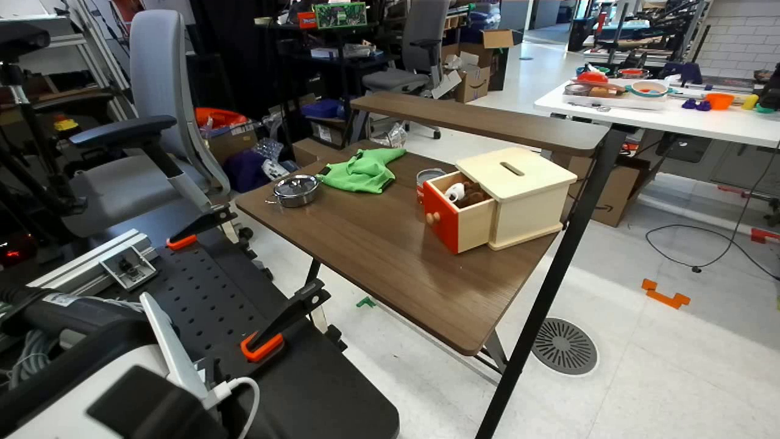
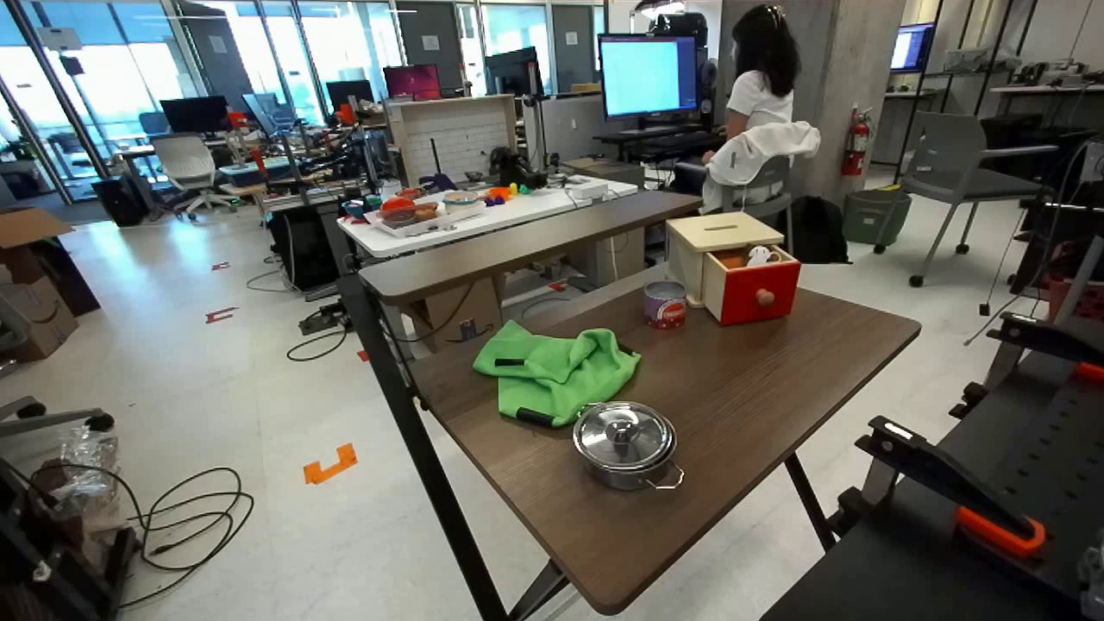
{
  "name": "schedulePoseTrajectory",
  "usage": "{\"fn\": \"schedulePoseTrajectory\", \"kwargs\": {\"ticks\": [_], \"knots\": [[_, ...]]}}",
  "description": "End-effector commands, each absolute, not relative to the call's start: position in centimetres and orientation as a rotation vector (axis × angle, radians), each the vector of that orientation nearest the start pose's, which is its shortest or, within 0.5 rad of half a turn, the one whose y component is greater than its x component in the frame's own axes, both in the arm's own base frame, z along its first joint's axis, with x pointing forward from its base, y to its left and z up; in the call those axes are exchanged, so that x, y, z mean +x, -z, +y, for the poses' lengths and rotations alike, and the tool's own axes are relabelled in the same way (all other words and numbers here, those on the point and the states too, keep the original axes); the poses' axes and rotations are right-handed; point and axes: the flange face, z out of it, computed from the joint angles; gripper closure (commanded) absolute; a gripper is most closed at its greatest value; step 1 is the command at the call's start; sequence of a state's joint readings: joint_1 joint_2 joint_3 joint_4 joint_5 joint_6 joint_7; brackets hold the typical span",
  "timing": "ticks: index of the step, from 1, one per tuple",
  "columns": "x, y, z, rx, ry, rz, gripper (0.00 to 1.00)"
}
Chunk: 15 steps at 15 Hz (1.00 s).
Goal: Fold the green towel on the table.
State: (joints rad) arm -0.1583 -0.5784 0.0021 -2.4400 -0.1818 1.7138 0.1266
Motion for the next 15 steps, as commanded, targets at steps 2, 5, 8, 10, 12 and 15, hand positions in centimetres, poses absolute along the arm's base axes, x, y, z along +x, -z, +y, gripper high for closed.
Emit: {"fn": "schedulePoseTrajectory", "kwargs": {"ticks": [2,5,8,10,12,15], "knots": [[35.3,-49.5,-7.3,-3.284,-0.251,0.403,0.00],[35.3,-49.5,-7.3,-3.284,-0.251,0.403,0.00],[35.4,-49.2,-7.1,-3.284,-0.250,0.402,0.00],[36.0,-48.1,-6.4,-3.260,-0.229,0.412,0.00],[36.9,-46.6,-5.6,-3.276,-0.250,0.427,0.00],[39.1,-43.6,-4.2,-3.287,-0.225,0.477,0.00]]}}
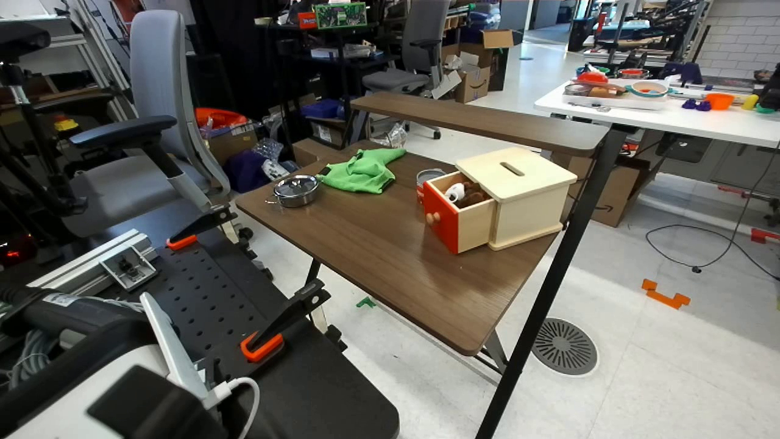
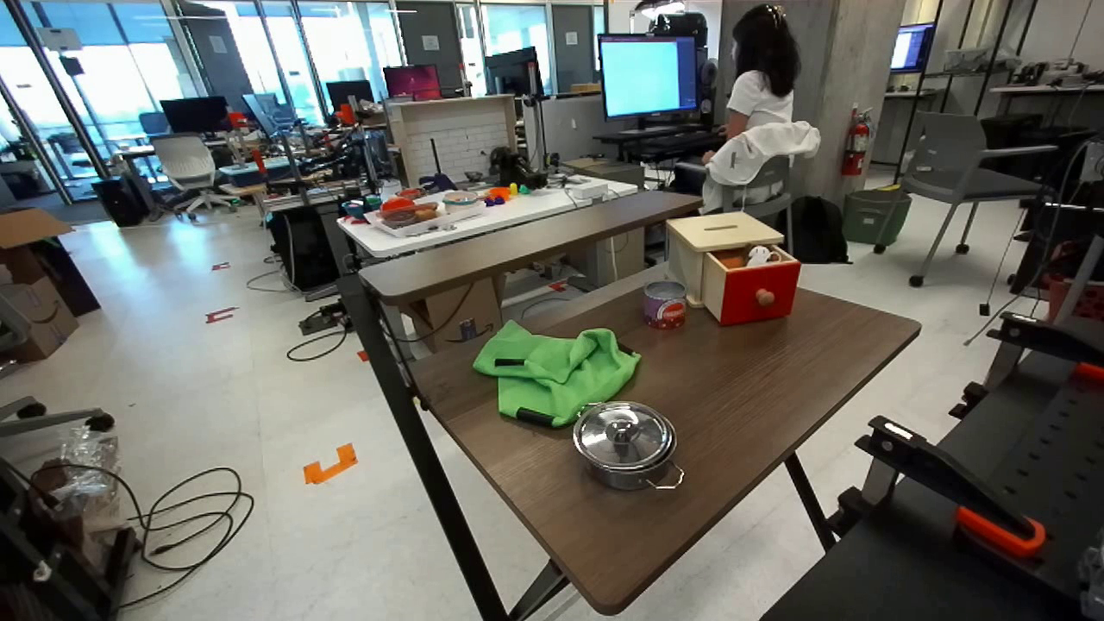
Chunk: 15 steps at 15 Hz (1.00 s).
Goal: Fold the green towel on the table.
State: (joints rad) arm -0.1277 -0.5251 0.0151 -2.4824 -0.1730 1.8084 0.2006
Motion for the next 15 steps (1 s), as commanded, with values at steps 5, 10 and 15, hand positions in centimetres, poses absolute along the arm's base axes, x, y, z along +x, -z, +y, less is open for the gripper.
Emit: {"fn": "schedulePoseTrajectory", "kwargs": {"ticks": [5,10,15], "knots": [[43.4,-37.9,0.2,-3.282,-0.128,0.479,0.00],[48.5,-32.4,4.9,-3.216,0.040,0.483,0.00],[54.3,-27.1,8.0,-3.146,0.144,0.515,0.00]]}}
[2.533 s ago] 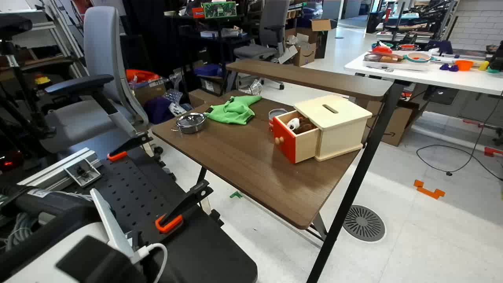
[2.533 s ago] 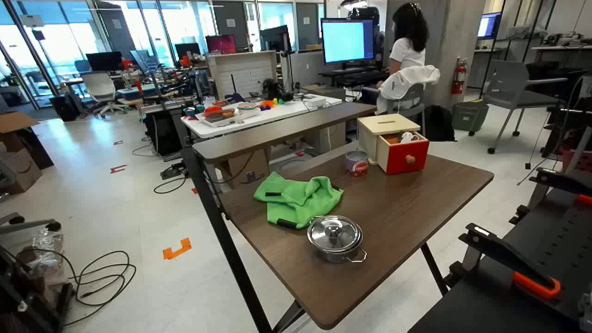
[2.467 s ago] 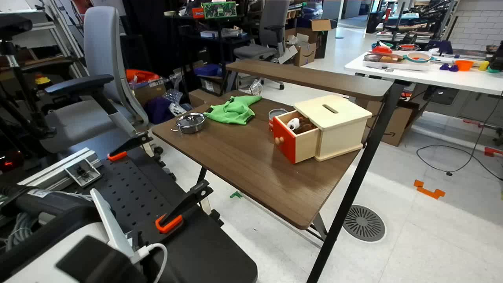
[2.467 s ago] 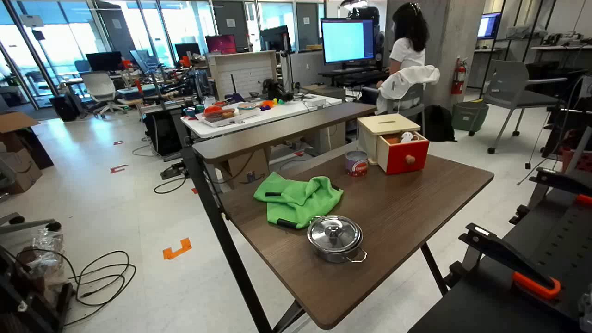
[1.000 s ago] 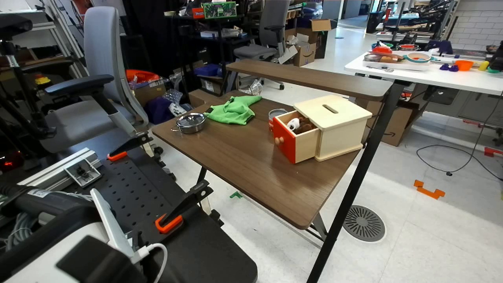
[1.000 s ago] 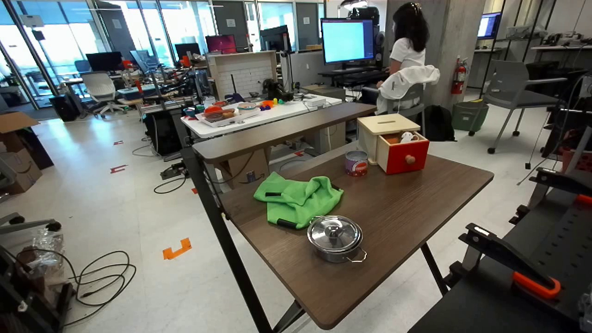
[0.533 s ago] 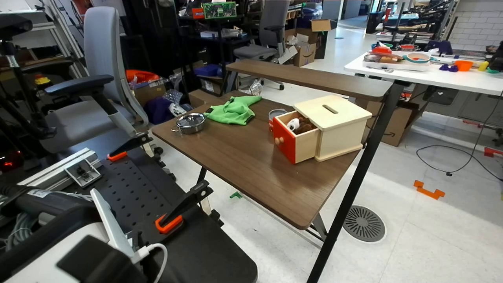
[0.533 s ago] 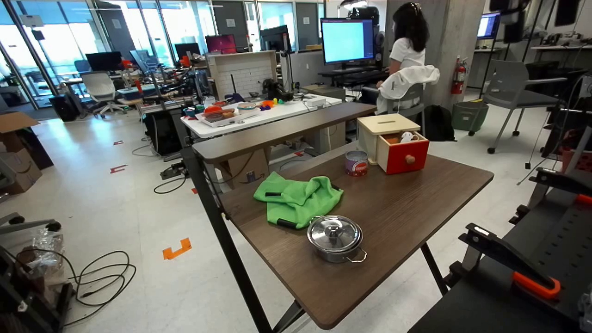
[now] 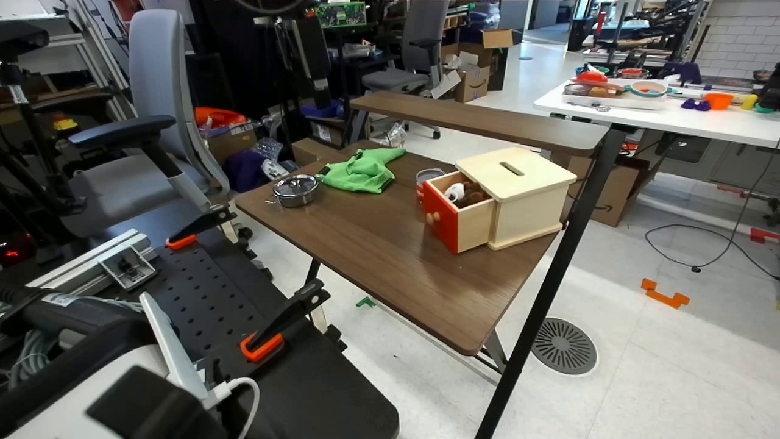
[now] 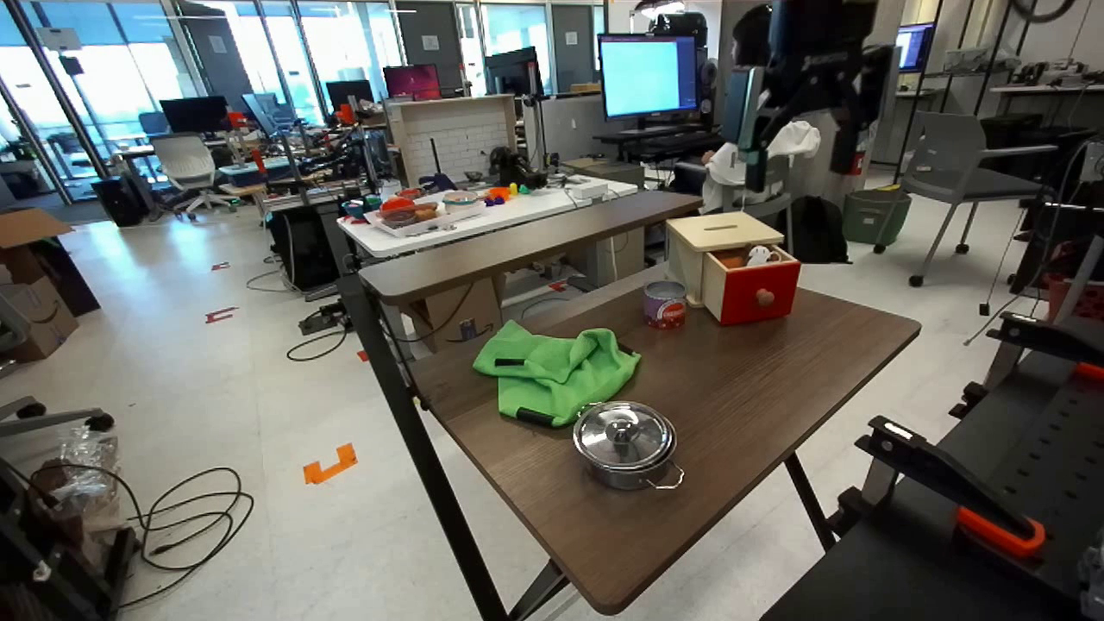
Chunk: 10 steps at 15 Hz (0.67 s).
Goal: Fold the green towel on the table.
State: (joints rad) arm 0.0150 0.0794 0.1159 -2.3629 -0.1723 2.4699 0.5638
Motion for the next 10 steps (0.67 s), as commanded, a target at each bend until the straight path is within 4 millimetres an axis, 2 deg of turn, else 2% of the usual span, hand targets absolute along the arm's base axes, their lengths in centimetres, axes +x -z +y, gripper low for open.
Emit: {"fn": "schedulePoseTrajectory", "kwargs": {"ticks": [1,6,10], "knots": [[55.5,-26.0,8.3,-3.135,0.152,0.520,0.00],[60.5,-20.4,9.2,-3.098,0.116,0.569,0.00],[63.5,-16.1,10.0,-3.091,0.059,0.620,0.00]]}}
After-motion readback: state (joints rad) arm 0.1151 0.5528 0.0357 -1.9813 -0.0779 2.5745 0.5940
